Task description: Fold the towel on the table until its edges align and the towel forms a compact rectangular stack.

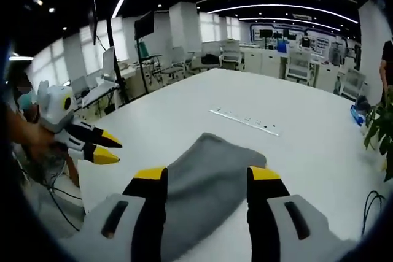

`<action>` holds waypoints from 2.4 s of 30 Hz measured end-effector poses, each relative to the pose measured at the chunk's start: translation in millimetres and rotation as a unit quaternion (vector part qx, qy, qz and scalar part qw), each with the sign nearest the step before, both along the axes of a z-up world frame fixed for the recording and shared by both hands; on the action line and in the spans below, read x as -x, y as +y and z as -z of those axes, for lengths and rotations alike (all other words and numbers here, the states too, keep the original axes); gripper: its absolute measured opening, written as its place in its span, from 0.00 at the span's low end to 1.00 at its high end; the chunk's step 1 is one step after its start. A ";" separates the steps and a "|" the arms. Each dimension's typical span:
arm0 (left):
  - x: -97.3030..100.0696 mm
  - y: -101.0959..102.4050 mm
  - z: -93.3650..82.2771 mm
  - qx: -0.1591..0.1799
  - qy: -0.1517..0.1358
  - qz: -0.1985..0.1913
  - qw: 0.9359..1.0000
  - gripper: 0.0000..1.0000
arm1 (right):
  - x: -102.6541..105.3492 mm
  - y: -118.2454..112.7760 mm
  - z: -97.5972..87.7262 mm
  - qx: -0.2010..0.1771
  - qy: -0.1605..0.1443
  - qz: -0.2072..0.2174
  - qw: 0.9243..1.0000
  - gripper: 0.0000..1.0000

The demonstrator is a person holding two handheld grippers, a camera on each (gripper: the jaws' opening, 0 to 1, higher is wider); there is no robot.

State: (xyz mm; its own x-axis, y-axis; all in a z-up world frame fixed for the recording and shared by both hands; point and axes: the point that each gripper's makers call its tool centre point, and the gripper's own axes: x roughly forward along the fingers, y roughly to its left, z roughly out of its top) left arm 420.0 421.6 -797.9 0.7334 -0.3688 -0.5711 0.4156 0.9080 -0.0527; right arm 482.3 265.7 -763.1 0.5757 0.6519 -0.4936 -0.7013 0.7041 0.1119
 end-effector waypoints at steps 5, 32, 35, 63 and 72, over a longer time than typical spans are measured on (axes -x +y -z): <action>-7.7 -3.8 1.0 0.002 0.002 0.008 1.000 0.27 | 12.1 -4.7 4.0 -0.005 0.004 0.001 1.000 0.63; -22.2 -11.6 36.5 -0.038 0.028 0.067 0.997 0.56 | 79.3 -22.2 19.7 0.026 -0.017 -0.046 0.998 0.97; -24.0 -10.0 39.1 -0.041 0.029 0.067 0.997 0.55 | 84.4 -24.3 21.7 0.024 -0.017 -0.043 0.999 0.95; -47.5 -23.3 95.2 -0.016 0.087 0.080 0.993 0.18 | 132.7 -2.9 79.2 0.044 0.006 -0.107 0.993 0.67; -53.4 -12.9 108.0 -0.061 0.088 0.087 0.990 0.01 | 126.6 -3.7 103.1 0.074 0.021 -0.125 0.989 0.52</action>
State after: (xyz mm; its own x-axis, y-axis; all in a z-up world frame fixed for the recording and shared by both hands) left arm 473.3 408.7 -905.8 0.5498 -0.4008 -0.7328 0.5608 0.8273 -0.0317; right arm 355.6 262.0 -866.1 0.3831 0.6896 -0.6145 -0.8520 0.5208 0.0532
